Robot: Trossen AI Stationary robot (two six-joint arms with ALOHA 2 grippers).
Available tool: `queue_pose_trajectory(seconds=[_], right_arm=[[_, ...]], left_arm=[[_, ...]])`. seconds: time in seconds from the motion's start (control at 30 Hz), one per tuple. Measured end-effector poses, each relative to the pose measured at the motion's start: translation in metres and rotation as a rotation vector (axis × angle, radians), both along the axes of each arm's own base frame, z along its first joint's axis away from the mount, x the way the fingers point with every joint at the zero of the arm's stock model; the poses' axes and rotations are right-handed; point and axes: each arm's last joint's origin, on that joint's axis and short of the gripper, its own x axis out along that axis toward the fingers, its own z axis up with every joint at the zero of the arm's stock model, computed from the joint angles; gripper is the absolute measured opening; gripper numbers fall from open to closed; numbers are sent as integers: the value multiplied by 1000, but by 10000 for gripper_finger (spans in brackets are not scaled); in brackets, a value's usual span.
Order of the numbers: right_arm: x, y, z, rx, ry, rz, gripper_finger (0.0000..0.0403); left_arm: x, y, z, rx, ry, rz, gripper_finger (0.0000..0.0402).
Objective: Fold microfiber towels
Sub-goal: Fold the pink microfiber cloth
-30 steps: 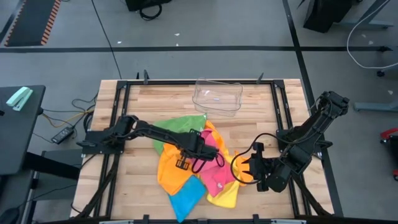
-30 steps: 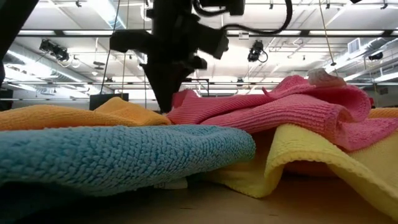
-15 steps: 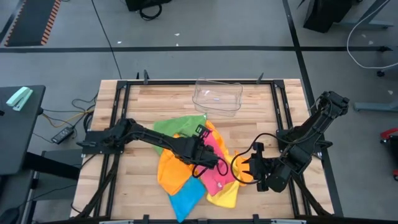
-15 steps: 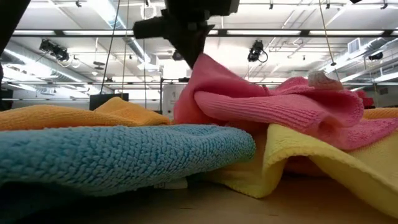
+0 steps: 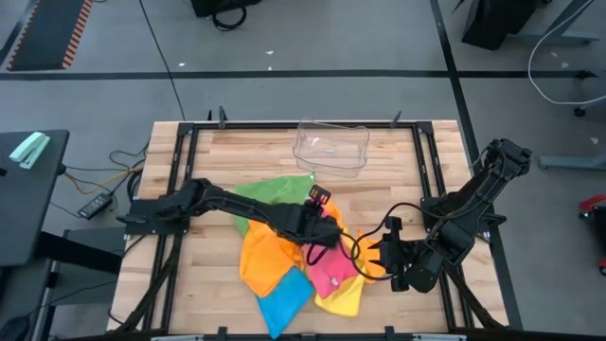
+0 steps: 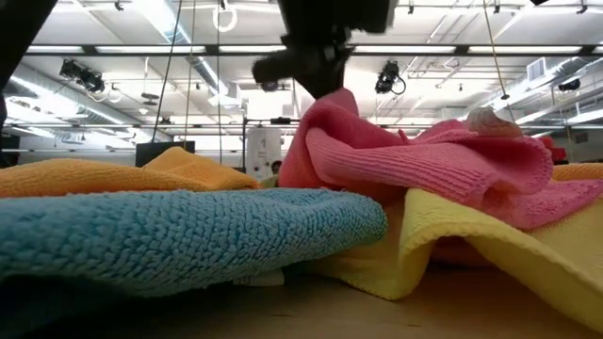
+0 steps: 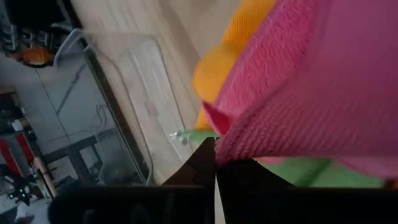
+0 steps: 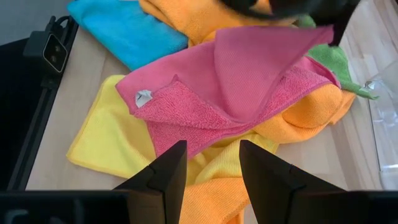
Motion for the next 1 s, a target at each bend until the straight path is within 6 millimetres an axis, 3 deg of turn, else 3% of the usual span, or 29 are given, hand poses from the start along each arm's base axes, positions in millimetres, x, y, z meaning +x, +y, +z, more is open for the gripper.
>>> queue_pose_trajectory(seconds=[0.27,0.57,0.8,1.0], right_arm=[[0,0,0,1,-1,0,156],[0,0,0,6,-5,0,156],[0,1,0,-8,-9,12,156],[-6,8,1,-36,-57,23,156]], left_arm=[[18,4,-37,18,49,-27,7],[20,21,-38,-22,-16,112,39],[16,10,-32,-25,-32,91,118],[0,-4,-10,41,-31,78,190]])
